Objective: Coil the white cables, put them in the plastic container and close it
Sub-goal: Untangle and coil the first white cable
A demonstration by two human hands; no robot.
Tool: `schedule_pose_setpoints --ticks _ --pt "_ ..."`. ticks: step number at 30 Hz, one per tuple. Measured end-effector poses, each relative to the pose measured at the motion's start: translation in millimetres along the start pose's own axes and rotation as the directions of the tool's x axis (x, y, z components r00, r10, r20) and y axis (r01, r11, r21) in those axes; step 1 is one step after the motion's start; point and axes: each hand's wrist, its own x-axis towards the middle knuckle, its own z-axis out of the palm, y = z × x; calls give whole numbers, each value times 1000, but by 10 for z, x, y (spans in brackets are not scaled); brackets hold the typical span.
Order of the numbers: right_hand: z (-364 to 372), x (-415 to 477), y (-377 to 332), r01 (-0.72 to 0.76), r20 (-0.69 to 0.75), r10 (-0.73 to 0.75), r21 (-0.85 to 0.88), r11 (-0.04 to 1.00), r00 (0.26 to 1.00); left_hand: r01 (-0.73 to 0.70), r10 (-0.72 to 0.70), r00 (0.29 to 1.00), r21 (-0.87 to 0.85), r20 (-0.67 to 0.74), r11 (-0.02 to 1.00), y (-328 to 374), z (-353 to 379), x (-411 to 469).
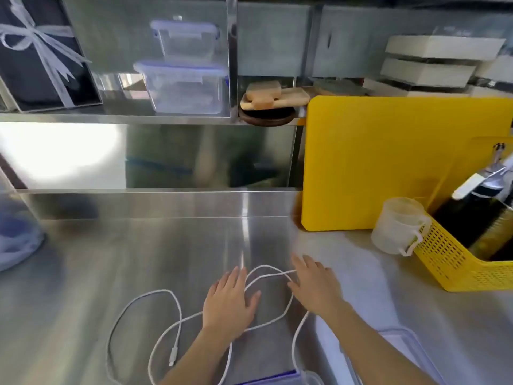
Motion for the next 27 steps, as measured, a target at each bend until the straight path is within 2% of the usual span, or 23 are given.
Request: schedule_pose_setpoints --ticks 2,5,8,12,14,17,20,22,24,27 --pt "25 23 37 -67 50 64 59 996 997 36 -37 988 8 153 999 11 58 5" --pt "78 29 102 -139 103 128 99 985 986 60 -73 979 72 190 996 22 67 30" --pt "72 24 119 -195 86 182 166 967 979 163 -164 962 22 218 986 32 48 49" --pt "-68 58 142 -211 -25 227 276 938 974 241 -225 960 -81 168 967 25 -33 65" --pt "-185 57 140 -170 -89 198 255 952 976 260 -239 963 -199 122 945 47 -119 68" --pt "-411 8 111 -36 -246 58 95 995 968 290 -280 956 -478 94 829 91 -312 106" --pt "-616 -89 -5 226 -320 -208 20 974 924 252 -239 964 -684 117 684 189 -589 177" --pt "-722 -166 -147 408 -341 -385 -7 913 858 169 -185 981 -767 67 618 280 -794 215" --pt "-797 -204 -296 548 -422 -513 -47 835 747 107 -152 988 -835 29 540 363 -971 239" --pt "-995 -244 -392 613 -482 -585 -117 781 652 71 -139 990 -892 10 446 420 -1189 222"
